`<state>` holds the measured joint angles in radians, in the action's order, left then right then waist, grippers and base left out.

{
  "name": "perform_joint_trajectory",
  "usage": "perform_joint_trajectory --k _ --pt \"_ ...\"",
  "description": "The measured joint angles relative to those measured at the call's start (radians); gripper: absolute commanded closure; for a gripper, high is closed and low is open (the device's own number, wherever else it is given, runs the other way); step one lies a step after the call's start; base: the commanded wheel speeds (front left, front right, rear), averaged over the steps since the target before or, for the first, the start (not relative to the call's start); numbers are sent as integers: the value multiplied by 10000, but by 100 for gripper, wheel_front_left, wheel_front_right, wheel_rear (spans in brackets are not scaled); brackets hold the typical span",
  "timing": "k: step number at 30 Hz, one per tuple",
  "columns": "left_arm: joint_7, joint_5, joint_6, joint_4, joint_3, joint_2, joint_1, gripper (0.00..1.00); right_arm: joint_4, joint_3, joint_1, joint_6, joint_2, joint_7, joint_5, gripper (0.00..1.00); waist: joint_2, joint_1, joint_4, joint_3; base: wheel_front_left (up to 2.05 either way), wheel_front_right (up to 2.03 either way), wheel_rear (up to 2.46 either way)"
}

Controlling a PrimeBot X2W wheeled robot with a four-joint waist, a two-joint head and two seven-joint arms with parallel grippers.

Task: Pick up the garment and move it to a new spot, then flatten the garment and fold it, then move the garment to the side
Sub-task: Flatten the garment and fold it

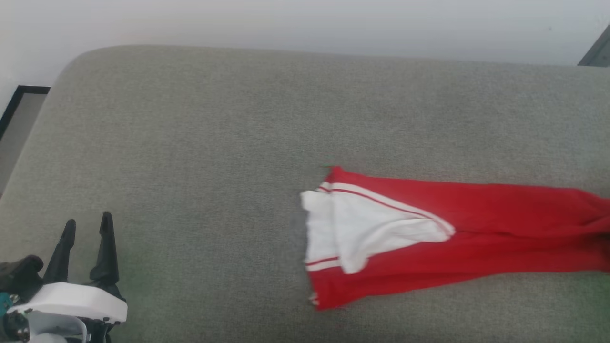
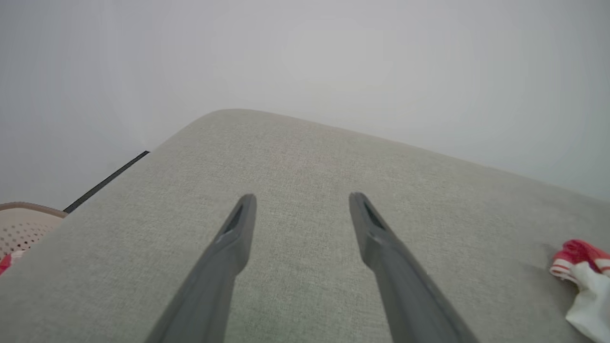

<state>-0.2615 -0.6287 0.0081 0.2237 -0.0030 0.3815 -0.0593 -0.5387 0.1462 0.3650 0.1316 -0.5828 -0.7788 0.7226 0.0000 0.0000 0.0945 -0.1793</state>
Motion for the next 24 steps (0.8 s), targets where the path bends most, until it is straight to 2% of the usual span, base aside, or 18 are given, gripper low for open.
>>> perform_joint_trajectory --k 6,10,14,22,24 --pt "0 138 -180 222 46 -84 -205 0 -792 288 302 0 -213 414 -460 100 0 0 -96 -130 0 0 0" --pt "0 173 -268 307 104 -84 -328 0 -685 27 360 -2 -180 481 -485 100 0 0 -137 -123 0 0 0" --pt "-2 219 -282 359 194 -125 -327 0 123 -414 325 -8 -35 439 -259 100 0 0 -187 -58 0 0 0" --pt "-2 230 -366 407 192 -125 -325 0 2999 -1778 -171 -8 516 -251 290 100 0 0 -123 68 0 0 0" --pt "0 232 -374 416 173 -128 -333 0 3298 -1935 -218 -8 639 -330 403 100 0 0 -87 79 0 0 0"
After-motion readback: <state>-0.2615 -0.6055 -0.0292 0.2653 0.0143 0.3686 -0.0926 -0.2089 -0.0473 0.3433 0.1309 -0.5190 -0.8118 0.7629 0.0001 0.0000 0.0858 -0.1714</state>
